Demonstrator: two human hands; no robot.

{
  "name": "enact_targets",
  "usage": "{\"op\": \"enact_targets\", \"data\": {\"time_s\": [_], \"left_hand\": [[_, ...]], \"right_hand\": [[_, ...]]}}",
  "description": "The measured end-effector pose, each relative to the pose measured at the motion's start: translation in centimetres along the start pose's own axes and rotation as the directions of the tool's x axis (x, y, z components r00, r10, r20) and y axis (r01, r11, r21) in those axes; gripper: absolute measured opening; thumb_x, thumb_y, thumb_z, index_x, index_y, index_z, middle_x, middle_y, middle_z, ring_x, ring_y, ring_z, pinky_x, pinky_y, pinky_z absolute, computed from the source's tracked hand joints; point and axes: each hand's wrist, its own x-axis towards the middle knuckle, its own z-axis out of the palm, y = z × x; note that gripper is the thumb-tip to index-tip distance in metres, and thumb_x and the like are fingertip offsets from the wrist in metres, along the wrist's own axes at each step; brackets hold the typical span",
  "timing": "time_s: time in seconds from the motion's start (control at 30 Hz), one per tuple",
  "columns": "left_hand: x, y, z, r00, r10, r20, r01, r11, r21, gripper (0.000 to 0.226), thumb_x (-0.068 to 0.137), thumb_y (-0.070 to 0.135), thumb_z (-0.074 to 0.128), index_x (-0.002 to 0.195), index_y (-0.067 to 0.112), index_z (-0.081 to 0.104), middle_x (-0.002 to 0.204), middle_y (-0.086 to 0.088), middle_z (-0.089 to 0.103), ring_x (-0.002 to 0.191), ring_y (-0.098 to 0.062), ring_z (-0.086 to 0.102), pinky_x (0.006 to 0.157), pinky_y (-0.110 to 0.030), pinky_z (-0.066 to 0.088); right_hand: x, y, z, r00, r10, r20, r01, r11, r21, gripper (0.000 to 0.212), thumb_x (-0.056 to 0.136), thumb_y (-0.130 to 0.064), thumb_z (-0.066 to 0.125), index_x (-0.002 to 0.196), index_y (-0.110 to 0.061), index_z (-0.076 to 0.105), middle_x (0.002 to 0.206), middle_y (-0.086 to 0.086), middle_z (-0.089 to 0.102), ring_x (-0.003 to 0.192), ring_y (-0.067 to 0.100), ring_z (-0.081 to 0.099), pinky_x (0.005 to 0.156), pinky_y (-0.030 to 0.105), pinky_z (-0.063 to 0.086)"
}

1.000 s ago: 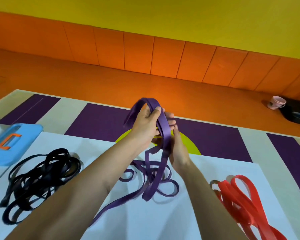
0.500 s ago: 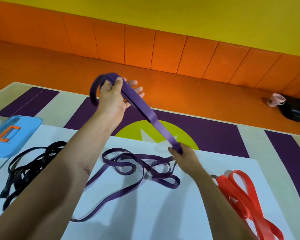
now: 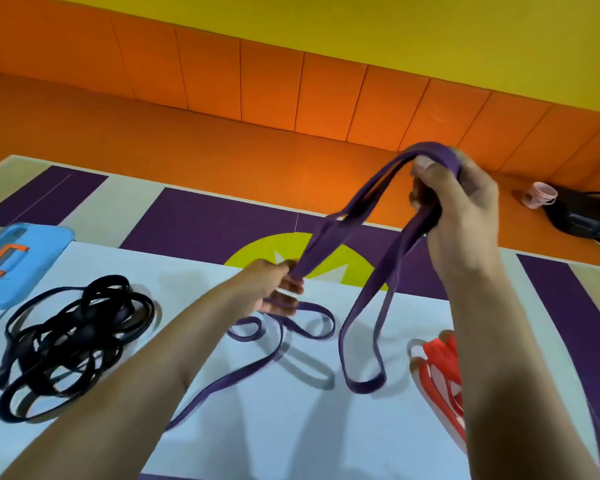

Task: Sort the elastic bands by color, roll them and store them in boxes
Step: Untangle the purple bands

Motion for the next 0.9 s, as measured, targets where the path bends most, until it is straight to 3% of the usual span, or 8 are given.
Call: {"op": "enact_targets", "data": {"time_s": [0.13,0.23,0.37,0.5,0.6,0.7,0.77,0.9], "left_hand": [[-0.6,-2.4,2.6,0.962,-0.139,0.233,0.069,0.956,0.286,0.046,0.100,0.048,0.048,0.090,0.008,0.069,0.087,-0.009,0.072,0.071,-0.027,0.062,0.080,-0.047,0.062],[0.0,-4.0,3.6,0.948,-0.218,0.231,0.093,0.887,0.453,0.061,0.098,0.059,0.043,0.092,0.005,0.071,0.085,-0.010,0.073,0.072,-0.030,0.062,0.072,-0.041,0.062],[3.1,-8.3,2.4,0.987,-0.157,0.040,0.107,0.817,0.566,0.049,0.091,0.057,0.051,0.084,0.010,0.065,0.077,-0.008,0.069,0.061,-0.027,0.056,0.066,-0.034,0.055],[5.1,-13.4,-1.2,0.994,0.031,-0.103,0.061,0.623,0.780,0.041,0.089,0.047,0.054,0.108,0.011,0.058,0.112,-0.011,0.066,0.106,-0.033,0.063,0.085,-0.039,0.050],[5.9,-17.8,-4.8,0.963,0.047,-0.265,0.205,0.509,0.836,0.070,0.090,0.051,0.062,0.146,0.019,0.036,0.143,-0.013,0.047,0.133,-0.038,0.044,0.105,-0.046,0.043],[5.9,-21.9,-8.1,0.901,0.029,-0.432,0.389,0.385,0.837,0.100,0.083,0.060,0.069,0.159,0.026,0.012,0.161,-0.018,0.022,0.146,-0.040,0.029,0.115,-0.052,0.034],[5.6,-24.5,-9.9,0.844,-0.015,-0.536,0.513,0.313,0.799,0.117,0.080,0.055,0.075,0.160,0.027,-0.006,0.165,-0.020,0.005,0.150,-0.043,0.018,0.116,-0.056,0.031],[5.3,-28.4,-13.1,0.739,-0.113,-0.664,0.655,0.348,0.670,0.138,0.071,0.048,0.084,0.157,0.024,-0.021,0.164,-0.018,0.009,0.146,-0.042,0.022,0.112,-0.060,0.032]], "right_hand": [[-1.2,0.5,-0.3,0.999,0.038,0.015,-0.040,0.992,0.121,0.004,0.089,-0.022,0.071,0.089,-0.019,0.070,0.104,0.005,0.071,0.101,0.026,0.063,0.095,0.040,0.048],[-2.2,0.9,-1.0,0.993,0.115,0.016,-0.116,0.977,0.177,0.008,0.095,-0.011,0.055,0.089,-0.008,0.061,0.085,0.011,0.072,0.089,0.035,0.072,0.088,0.045,0.056],[-3.4,2.1,-2.4,0.976,0.211,-0.057,-0.208,0.977,0.044,0.015,0.096,-0.008,0.049,0.082,-0.009,0.053,0.070,0.012,0.053,0.052,0.027,0.053,0.054,0.037,0.043],[-3.8,5.2,-3.6,0.925,0.356,-0.129,-0.365,0.929,-0.053,0.013,0.092,-0.013,0.056,0.079,-0.011,0.057,0.067,0.010,0.055,0.049,0.026,0.048,0.050,0.035,0.038],[-4.1,9.2,-3.5,0.865,0.472,-0.172,-0.494,0.860,-0.126,0.008,0.087,-0.017,0.063,0.081,-0.013,0.060,0.065,0.010,0.059,0.048,0.025,0.055,0.051,0.034,0.047],[-5.1,15.1,-3.4,0.771,0.586,-0.250,-0.636,0.734,-0.240,0.006,0.093,-0.014,0.064,0.091,-0.011,0.059,0.069,0.017,0.063,0.048,0.022,0.063,0.051,0.036,0.058],[-6.3,19.0,-3.5,0.717,0.625,-0.309,-0.697,0.645,-0.313,0.011,0.092,-0.018,0.066,0.095,-0.012,0.057,0.073,0.016,0.068,0.055,0.024,0.068,0.059,0.047,0.062],[-8.9,25.0,-4.0,0.641,0.674,-0.367,-0.725,0.377,-0.576,0.032,0.092,-0.031,0.066,0.105,-0.006,0.051,0.096,0.011,0.062,0.081,0.030,0.060,0.076,0.033,0.042]]}}
